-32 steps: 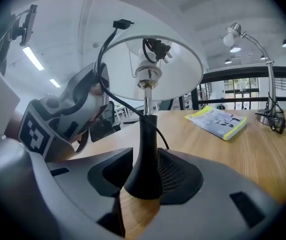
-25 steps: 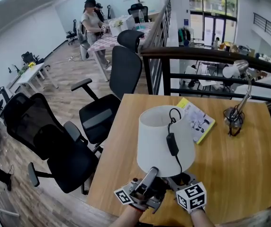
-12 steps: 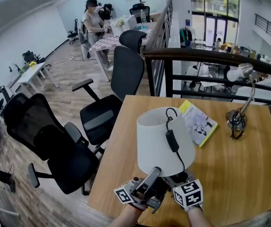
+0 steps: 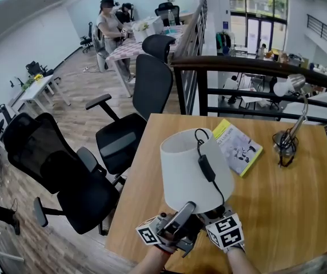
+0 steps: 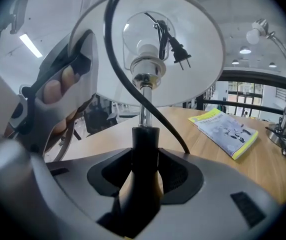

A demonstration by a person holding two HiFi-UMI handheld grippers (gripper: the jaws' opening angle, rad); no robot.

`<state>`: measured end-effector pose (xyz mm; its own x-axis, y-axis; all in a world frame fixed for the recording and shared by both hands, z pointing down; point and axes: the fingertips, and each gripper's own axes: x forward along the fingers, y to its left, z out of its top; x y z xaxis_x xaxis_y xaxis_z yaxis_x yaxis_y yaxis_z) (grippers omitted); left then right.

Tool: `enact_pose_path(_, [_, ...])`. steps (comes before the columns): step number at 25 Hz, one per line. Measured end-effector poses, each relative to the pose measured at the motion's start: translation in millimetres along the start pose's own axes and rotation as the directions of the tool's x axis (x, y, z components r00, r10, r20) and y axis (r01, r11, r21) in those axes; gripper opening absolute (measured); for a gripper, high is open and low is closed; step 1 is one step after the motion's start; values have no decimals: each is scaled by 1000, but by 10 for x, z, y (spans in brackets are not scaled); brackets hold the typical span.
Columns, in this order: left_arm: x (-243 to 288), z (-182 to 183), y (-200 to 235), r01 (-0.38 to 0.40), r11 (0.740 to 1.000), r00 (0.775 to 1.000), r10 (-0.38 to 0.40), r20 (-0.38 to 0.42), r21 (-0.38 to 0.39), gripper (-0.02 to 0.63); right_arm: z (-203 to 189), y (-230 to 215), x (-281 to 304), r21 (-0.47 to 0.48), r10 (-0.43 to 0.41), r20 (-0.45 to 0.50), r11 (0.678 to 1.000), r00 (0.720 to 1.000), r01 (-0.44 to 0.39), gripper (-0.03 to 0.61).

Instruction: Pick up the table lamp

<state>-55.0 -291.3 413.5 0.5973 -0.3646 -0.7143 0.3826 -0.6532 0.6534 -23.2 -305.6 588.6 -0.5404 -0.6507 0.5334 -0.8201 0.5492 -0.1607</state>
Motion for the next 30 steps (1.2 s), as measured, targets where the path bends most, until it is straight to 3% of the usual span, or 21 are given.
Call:
enact_pose_path(16, [147, -139, -226, 39, 999, 998, -39, -51, 4, 11, 133, 33, -168, 36, -32, 107, 999, 994, 29, 153])
enact_pose_path(30, [362, -182, -344, 59, 996, 990, -49, -133, 70, 11, 334, -12, -280, 44, -32, 148, 999, 988, 26, 153])
